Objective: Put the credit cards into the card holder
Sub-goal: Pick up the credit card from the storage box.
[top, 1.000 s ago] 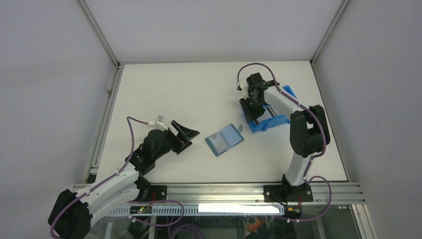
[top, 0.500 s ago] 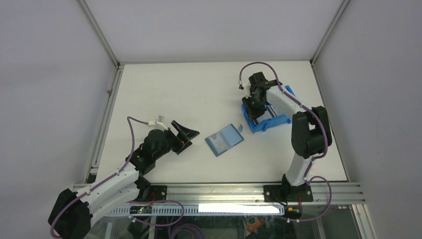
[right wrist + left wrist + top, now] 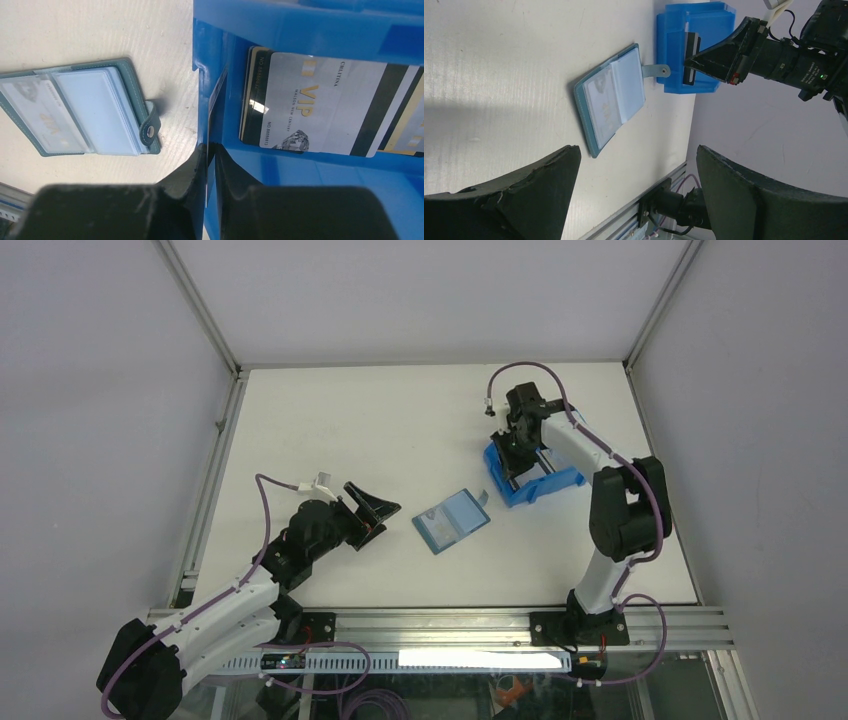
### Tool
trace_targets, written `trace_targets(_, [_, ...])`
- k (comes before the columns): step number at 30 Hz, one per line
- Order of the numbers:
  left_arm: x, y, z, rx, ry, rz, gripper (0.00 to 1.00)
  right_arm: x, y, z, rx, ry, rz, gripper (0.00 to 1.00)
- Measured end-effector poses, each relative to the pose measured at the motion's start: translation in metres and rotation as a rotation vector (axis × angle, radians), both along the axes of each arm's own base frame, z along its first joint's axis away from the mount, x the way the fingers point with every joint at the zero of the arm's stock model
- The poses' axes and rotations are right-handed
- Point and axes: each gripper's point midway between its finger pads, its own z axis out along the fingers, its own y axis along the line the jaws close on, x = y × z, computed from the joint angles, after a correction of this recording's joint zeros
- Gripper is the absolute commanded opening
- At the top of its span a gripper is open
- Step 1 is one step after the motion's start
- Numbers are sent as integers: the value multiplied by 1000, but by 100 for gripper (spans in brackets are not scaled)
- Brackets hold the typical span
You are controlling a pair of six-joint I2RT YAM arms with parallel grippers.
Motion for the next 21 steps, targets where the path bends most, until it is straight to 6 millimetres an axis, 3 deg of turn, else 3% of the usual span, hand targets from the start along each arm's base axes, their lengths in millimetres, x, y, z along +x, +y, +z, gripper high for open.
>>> trace_targets(8, [0, 0, -2, 5, 7, 0, 89, 1, -6, 0, 6, 4, -19, 0])
trace_targets(15, [0, -2, -2, 10, 6, -14, 83, 4, -14, 2, 37, 10, -47, 0])
trace_targets(21, [10, -24, 17, 19, -57, -111, 80, 11, -33, 13, 111, 21, -104, 0])
